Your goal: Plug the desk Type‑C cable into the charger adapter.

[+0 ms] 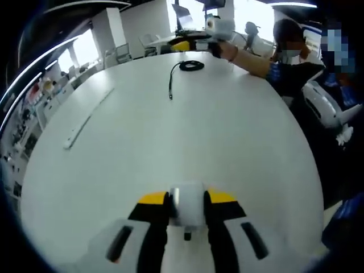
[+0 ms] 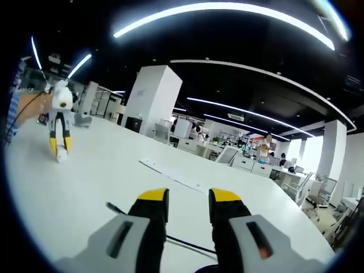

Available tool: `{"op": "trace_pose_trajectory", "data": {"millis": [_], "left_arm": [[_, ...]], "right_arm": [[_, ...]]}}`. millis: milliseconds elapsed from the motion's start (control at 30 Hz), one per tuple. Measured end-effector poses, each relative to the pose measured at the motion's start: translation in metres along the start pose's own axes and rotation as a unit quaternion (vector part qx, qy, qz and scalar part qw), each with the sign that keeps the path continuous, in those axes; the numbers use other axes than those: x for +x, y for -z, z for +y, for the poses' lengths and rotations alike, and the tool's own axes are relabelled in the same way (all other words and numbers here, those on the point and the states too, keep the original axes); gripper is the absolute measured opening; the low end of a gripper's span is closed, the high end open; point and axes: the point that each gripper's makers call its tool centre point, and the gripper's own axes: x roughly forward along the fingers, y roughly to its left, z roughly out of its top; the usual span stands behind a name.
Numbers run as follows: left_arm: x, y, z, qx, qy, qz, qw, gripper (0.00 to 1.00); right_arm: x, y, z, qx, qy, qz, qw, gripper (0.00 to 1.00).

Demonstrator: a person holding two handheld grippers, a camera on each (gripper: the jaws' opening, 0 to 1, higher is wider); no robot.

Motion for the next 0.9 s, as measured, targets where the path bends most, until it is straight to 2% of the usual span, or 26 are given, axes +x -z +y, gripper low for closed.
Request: {"op": "trace_pose_trajectory", "data": {"millis": [300,567,900], "left_arm": [[0.001,-0.003,-0.025,0.018,0.011,-0.008,0.9997,0.24],[0.004,-0.010,-0.040,0.027,0.017,-0.030,0.9991,0.24],[0.006,-0.018,-0.057,0.027,0.022,-0.080,0.9962,0.24]], "right_arm": [[0.002,0.004,0.005,-0.009,-0.006,0.006,0.9999,0.28],[0.002,0.006,0.008,-0.014,-0.006,0.009,0.9998,0.28],[0.005,0.014,0.011,-0.022,-0.008,0.022,0.9995,0.28]]}}
